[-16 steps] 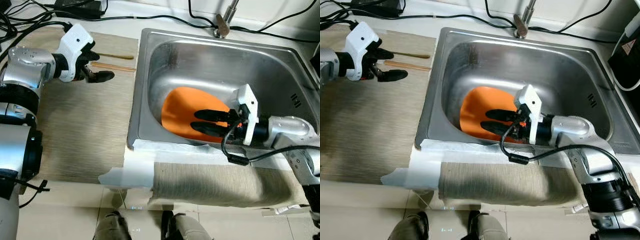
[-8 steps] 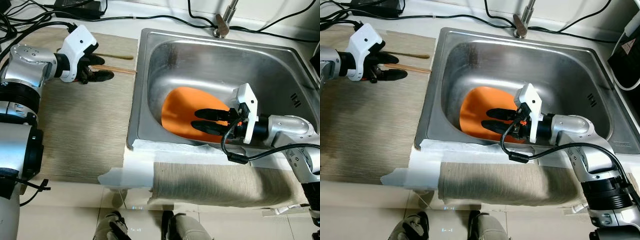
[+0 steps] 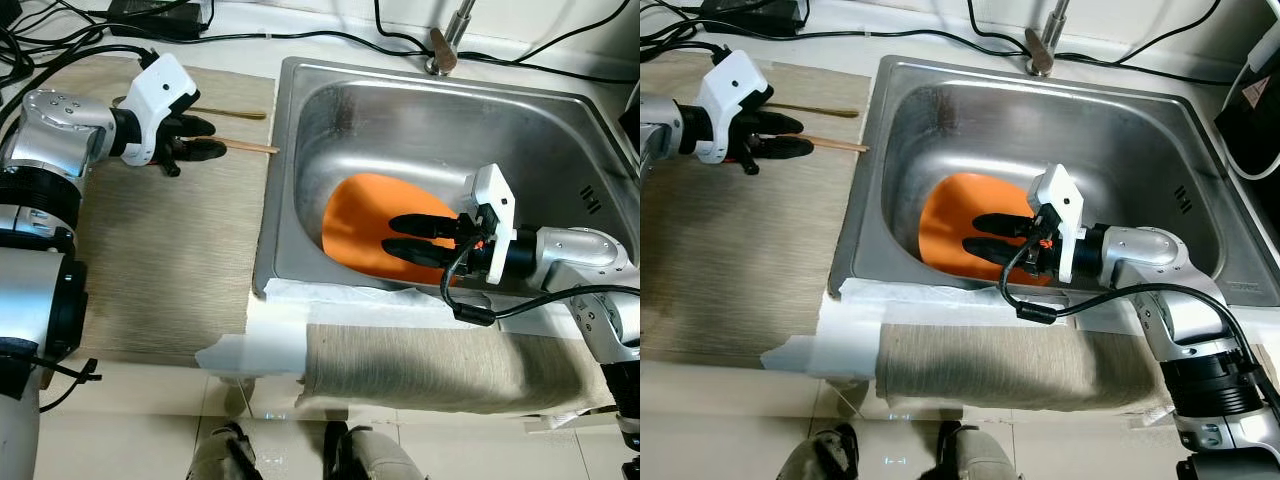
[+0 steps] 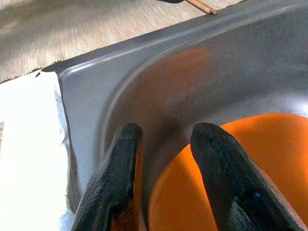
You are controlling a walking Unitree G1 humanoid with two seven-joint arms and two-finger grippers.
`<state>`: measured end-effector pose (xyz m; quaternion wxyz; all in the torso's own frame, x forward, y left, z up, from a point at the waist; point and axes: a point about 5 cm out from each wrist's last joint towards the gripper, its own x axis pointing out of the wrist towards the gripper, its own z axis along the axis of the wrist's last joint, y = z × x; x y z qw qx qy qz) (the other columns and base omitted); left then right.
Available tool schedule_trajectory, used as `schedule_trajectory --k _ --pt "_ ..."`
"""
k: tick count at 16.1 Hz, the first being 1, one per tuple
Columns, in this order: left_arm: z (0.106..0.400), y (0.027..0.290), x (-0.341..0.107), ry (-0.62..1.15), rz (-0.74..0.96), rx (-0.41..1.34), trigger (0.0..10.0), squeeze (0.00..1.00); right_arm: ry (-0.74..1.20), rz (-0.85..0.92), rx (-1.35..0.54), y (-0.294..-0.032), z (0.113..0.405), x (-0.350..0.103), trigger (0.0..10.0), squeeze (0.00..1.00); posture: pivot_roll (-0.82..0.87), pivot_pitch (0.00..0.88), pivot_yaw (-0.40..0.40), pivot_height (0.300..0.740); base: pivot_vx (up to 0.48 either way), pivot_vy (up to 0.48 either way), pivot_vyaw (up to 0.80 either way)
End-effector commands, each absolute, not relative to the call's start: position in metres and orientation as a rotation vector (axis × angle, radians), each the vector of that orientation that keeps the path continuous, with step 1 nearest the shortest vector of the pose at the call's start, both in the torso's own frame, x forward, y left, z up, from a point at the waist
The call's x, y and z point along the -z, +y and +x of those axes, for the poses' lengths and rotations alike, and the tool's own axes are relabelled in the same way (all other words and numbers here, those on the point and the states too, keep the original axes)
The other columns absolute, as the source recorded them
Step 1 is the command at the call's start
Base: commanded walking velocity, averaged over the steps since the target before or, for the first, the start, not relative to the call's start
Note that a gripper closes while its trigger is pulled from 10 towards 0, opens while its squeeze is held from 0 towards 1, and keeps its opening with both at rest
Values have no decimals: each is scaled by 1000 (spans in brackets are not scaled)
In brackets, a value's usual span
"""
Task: Kitchen organization
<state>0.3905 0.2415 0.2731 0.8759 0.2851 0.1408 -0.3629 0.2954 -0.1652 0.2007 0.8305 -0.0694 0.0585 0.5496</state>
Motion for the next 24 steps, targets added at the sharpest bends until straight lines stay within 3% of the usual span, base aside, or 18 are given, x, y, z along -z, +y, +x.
schedule_trajectory --k 1,13,17,18,19,24 --pt "384 248 -238 460 584 792 0 0 112 -159 -1154 -168 296 -203 10000 0 -164 206 -111 740 0 0 0" --pt "374 251 -275 320 571 978 0 0 86 -149 -1143 -168 297 -205 10000 0 -157 209 -111 740 0 0 0" --pt "374 260 -280 249 629 883 0 0 84 -140 -1153 -165 297 -204 10000 0 -150 211 -115 740 0 0 0" --pt "375 261 -281 226 628 855 10000 0 84 -137 -1155 -164 296 -204 10000 0 -148 211 -115 740 0 0 0" --pt "374 261 -283 214 594 869 10000 1000 83 -132 -1157 -163 296 -203 10000 0 -146 212 -117 740 0 0 0" --pt "368 263 -287 203 531 953 10000 1000 65 -98 -1195 -155 290 -204 10000 0 -146 216 -114 740 0 0 0"
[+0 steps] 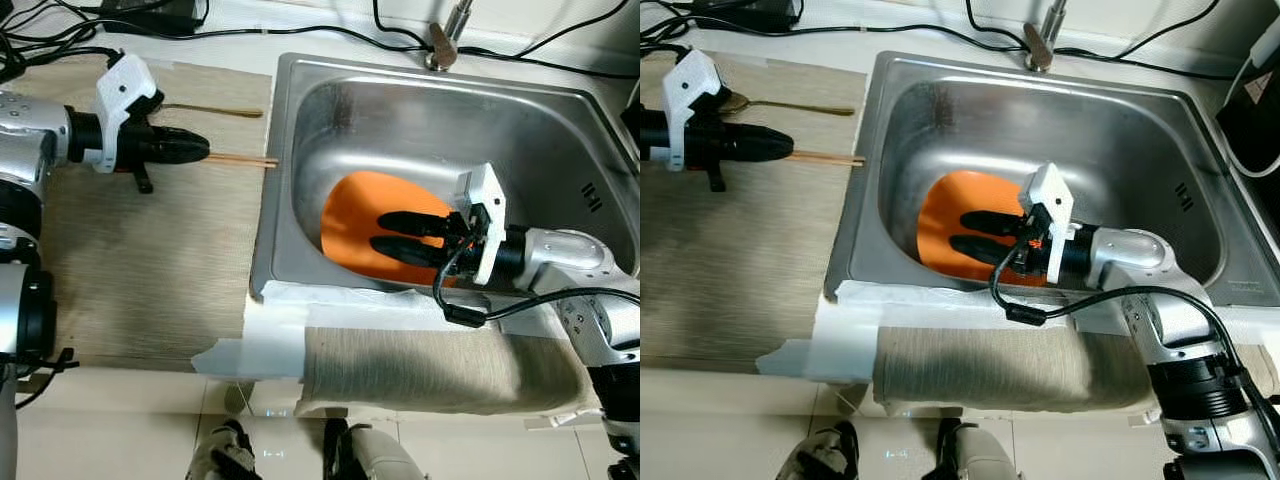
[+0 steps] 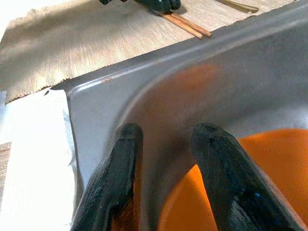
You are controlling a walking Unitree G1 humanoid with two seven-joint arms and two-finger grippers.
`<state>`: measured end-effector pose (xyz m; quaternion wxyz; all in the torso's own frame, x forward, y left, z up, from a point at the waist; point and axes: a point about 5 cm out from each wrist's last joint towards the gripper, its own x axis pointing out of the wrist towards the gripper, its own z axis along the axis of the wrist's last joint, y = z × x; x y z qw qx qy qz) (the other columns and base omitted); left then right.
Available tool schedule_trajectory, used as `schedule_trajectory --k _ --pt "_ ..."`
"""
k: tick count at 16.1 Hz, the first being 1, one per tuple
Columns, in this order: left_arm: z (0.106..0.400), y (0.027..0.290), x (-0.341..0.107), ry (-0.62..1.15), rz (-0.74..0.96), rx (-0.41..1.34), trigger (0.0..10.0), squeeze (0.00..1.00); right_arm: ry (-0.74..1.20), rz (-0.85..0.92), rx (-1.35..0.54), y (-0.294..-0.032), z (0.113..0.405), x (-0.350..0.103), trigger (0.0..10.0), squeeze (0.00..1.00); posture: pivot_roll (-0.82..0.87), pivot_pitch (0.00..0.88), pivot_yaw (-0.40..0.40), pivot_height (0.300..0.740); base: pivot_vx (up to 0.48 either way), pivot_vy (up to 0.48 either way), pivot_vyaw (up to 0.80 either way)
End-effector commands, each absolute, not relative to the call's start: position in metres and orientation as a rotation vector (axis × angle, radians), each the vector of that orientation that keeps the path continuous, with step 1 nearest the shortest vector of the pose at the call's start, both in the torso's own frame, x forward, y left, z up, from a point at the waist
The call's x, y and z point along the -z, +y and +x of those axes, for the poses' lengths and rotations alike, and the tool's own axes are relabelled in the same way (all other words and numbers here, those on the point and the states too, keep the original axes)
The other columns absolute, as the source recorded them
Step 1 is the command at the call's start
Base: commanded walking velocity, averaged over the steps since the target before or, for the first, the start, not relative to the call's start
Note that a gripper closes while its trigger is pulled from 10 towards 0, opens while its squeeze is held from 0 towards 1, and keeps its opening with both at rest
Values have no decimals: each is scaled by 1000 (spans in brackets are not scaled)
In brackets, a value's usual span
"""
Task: Kitchen organization
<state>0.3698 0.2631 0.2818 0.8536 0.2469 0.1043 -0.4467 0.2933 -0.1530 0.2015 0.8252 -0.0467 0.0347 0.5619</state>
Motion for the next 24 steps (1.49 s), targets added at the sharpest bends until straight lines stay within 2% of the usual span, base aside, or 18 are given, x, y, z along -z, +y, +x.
schedule_trajectory --k 1,6,8,9,10,11,17,22,23,24 --pt "369 262 -290 183 518 957 10000 1000 64 -98 -1193 -155 291 -204 10000 0 -146 216 -114 740 0 0 0" --pt "371 256 -296 111 495 963 10000 1000 34 -79 -1168 -155 291 -207 10000 0 -152 216 -110 740 0 0 0" --pt "371 255 -294 83 535 943 10000 1000 5 -59 -1137 -156 291 -209 10000 0 -152 216 -110 740 0 0 0" --pt "371 255 -290 76 556 940 10000 859 -20 -56 -1116 -156 291 -210 10000 0 -152 217 -111 740 0 0 0" --pt "370 254 -285 87 558 957 10000 63 -32 -50 -1103 -155 290 -209 10000 0 -153 220 -112 740 0 0 0" --pt "369 254 -282 83 552 968 10000 0 -33 -41 -1102 -154 289 -208 10000 0 -153 220 -112 740 0 0 0" --pt "365 256 -271 82 547 988 10000 0 -3 -41 -1125 -153 283 -203 10000 0 -154 223 -115 740 0 0 0" --pt "365 253 -256 168 514 1035 10000 0 19 -50 -1144 -152 282 -201 10000 0 -158 218 -108 740 0 0 0" --pt "365 253 -254 185 511 1039 10000 329 23 -53 -1147 -152 281 -200 10000 0 -158 210 -104 740 0 0 0" --pt "367 252 -253 185 527 1016 10000 306 25 -54 -1150 -152 281 -200 10000 0 -157 209 -104 740 0 0 0"
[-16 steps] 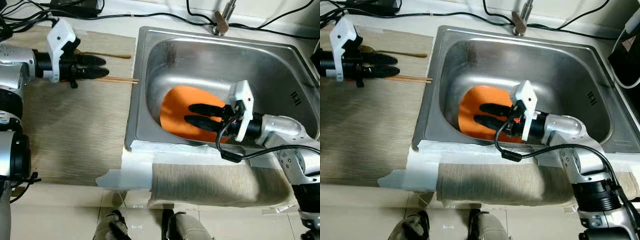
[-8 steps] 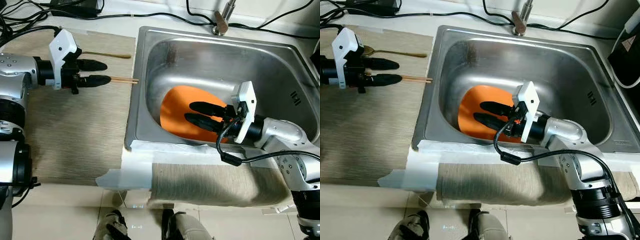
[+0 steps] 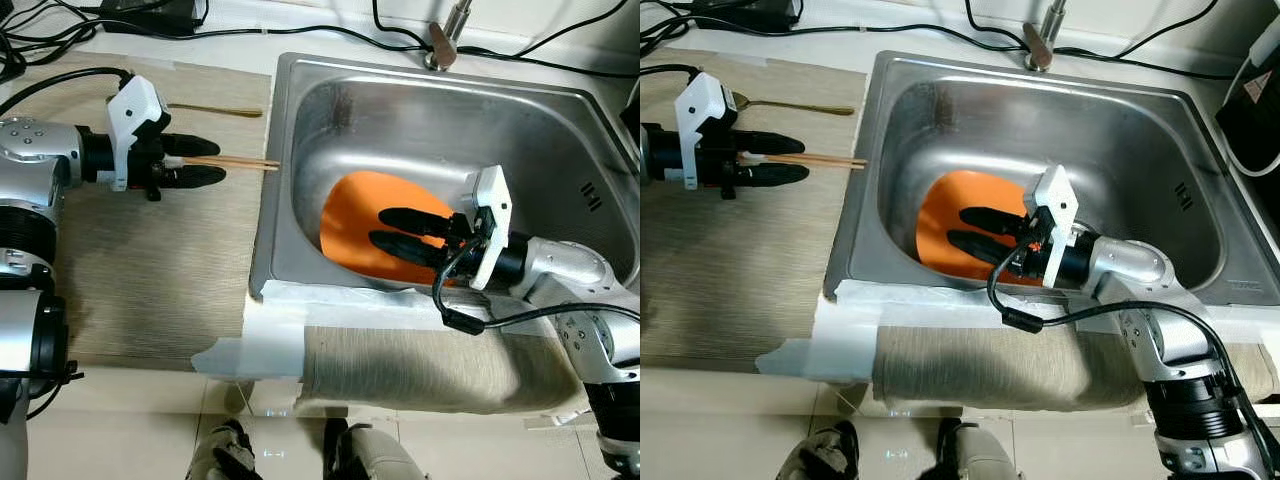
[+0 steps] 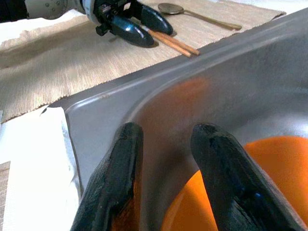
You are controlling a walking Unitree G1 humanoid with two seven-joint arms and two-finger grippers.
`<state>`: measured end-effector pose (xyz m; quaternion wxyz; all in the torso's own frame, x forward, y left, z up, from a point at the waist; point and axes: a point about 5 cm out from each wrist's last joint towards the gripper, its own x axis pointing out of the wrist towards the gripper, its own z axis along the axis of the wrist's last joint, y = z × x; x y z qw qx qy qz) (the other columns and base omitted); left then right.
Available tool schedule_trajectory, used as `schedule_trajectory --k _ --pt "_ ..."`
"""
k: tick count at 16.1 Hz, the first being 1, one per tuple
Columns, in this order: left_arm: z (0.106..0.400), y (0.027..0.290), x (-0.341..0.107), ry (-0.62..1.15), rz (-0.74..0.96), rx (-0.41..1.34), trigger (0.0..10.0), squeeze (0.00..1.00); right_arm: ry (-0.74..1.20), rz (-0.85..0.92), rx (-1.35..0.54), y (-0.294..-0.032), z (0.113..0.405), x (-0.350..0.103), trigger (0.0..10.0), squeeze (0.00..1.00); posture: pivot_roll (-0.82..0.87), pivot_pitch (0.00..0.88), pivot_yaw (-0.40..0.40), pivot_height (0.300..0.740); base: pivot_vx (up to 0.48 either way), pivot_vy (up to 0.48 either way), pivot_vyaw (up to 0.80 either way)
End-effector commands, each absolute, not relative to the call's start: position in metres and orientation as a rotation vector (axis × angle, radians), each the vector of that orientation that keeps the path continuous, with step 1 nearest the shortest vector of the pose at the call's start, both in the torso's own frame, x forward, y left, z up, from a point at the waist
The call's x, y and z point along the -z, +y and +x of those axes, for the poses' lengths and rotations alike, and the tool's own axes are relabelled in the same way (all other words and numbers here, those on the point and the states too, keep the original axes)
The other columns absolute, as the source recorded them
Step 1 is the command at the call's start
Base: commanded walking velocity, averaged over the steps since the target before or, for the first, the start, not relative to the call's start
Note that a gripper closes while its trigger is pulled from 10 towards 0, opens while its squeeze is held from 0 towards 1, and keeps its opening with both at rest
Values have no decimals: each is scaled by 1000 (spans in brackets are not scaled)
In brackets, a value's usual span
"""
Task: Kitchen organization
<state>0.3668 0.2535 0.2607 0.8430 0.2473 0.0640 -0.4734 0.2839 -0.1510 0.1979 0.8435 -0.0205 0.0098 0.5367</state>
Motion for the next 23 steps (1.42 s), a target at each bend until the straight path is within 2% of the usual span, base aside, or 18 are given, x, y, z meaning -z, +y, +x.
schedule_trajectory --k 1,2,4,7,8,9,20,21,22,23 --pt "369 252 -251 186 542 980 10000 180 29 -56 -1160 -151 279 -199 10000 0 -159 205 -101 740 0 0 0" --pt "369 252 -249 205 550 978 10000 180 34 -61 -1167 -151 279 -198 10000 0 -159 205 -101 740 0 0 0" --pt "368 254 -244 271 575 991 10000 0 41 -66 -1176 -150 278 -198 10000 0 -158 209 -97 740 0 0 0" --pt "366 257 -239 344 581 1004 10000 0 46 -70 -1181 -151 277 -197 10000 0 -158 211 -96 740 0 0 0" --pt "367 256 -240 340 583 1003 8196 0 45 -70 -1182 -151 276 -197 10000 0 -159 213 -96 740 0 0 0" --pt "367 255 -240 336 584 1001 0 0 46 -70 -1183 -151 276 -197 10000 0 -160 212 -96 740 0 0 0" --pt "368 250 -247 273 557 1021 0 0 55 -78 -1189 -152 276 -197 10000 0 -165 209 -99 740 0 0 0" --pt "368 249 -255 227 552 1018 10000 0 51 -80 -1187 -153 277 -198 10000 0 -167 212 -100 740 0 0 0" --pt "367 247 -261 205 526 1051 10000 894 49 -81 -1184 -154 278 -199 10000 0 -167 214 -102 740 0 0 0" --pt "367 247 -266 180 516 1060 10000 1000 48 -81 -1182 -154 278 -200 10000 0 -167 214 -102 740 0 0 0"
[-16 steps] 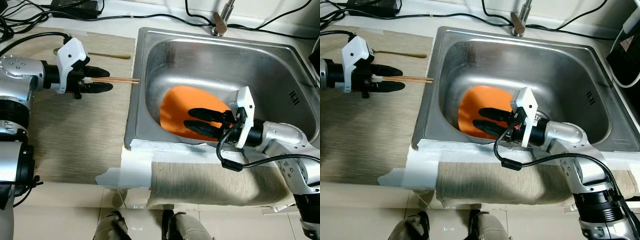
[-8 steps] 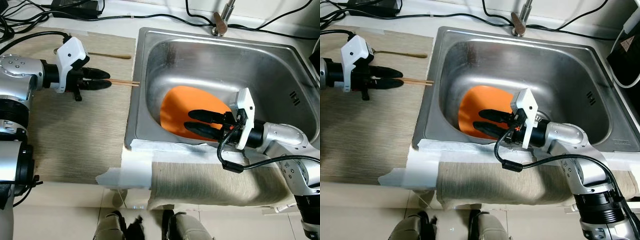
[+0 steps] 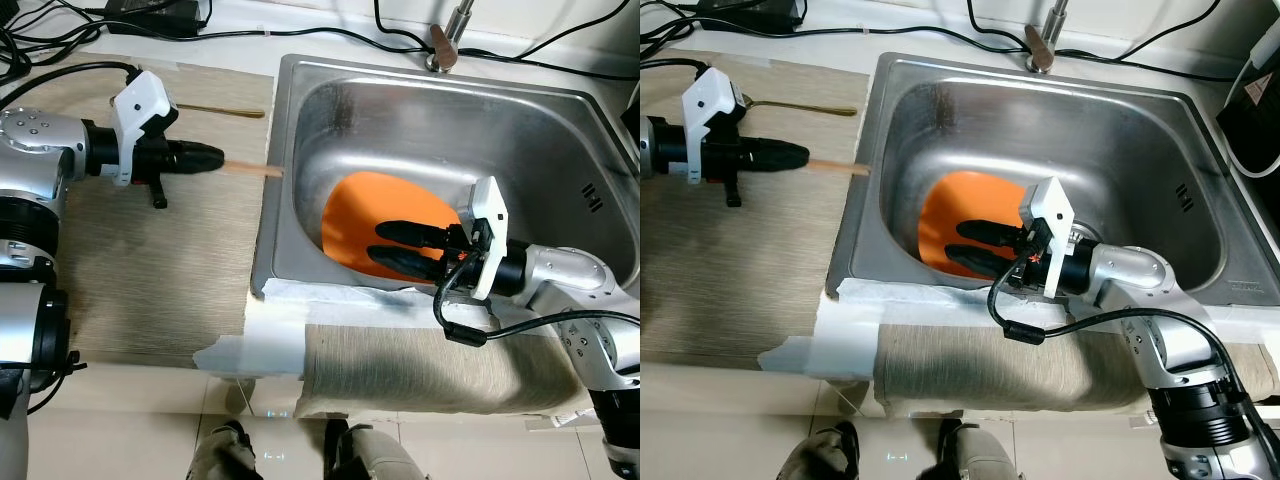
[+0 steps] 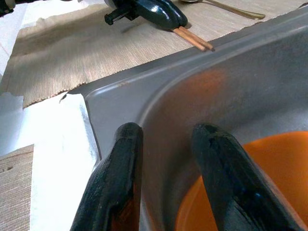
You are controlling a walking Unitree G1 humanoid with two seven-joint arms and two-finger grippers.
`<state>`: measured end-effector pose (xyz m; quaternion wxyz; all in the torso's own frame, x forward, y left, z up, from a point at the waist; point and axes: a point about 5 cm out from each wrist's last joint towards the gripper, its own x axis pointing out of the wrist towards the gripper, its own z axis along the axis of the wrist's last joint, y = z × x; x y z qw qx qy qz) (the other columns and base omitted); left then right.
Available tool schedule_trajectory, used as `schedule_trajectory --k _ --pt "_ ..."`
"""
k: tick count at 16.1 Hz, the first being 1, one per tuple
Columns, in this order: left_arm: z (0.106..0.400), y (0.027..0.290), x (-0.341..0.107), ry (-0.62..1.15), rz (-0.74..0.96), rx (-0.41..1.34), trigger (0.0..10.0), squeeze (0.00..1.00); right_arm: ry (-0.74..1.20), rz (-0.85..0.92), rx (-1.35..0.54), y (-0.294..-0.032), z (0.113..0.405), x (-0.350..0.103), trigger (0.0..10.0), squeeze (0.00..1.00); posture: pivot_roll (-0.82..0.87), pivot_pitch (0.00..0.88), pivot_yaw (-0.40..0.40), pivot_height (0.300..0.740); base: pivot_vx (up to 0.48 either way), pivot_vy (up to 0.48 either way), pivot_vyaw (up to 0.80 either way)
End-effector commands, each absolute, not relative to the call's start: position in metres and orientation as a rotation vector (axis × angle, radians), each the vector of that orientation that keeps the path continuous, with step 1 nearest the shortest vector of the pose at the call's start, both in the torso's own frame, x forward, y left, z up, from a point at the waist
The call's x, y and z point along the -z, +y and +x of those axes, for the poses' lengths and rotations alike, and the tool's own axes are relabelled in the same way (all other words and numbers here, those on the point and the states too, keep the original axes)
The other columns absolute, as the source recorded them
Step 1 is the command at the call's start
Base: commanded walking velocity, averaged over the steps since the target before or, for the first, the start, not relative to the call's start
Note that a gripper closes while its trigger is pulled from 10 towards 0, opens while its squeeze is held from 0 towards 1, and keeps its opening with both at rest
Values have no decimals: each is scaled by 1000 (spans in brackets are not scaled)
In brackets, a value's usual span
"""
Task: Kitchen organization
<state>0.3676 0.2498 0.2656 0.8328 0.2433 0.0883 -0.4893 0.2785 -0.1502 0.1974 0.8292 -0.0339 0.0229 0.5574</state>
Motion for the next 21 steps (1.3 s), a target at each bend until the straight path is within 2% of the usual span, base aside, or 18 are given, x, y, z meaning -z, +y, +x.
schedule_trajectory --k 1,6,16,17,18,19,21 --pt "367 247 -270 169 502 1065 10000 1000 48 -81 -1181 -155 278 -200 10000 0 -166 213 -103 740 0 0 0" --pt "364 251 -286 148 556 1062 10000 1000 44 -79 -1179 -154 279 -201 10000 0 -164 217 -98 740 0 0 0" --pt "361 253 -283 206 598 1074 10000 1000 44 -81 -1185 -153 278 -201 10000 0 -165 222 -96 740 0 0 0" --pt "362 253 -278 218 602 1066 10000 471 45 -77 -1187 -153 277 -201 10000 0 -166 221 -93 740 0 0 0" --pt "362 254 -277 224 597 1067 10000 180 45 -78 -1188 -153 277 -201 10000 0 -166 221 -92 740 0 0 0" --pt "361 253 -274 244 574 1080 10000 0 47 -79 -1187 -153 277 -200 10000 0 -166 221 -91 740 0 0 0" --pt "361 254 -269 276 579 1077 10000 0 50 -77 -1188 -153 276 -199 10000 0 -166 218 -89 740 0 0 0"
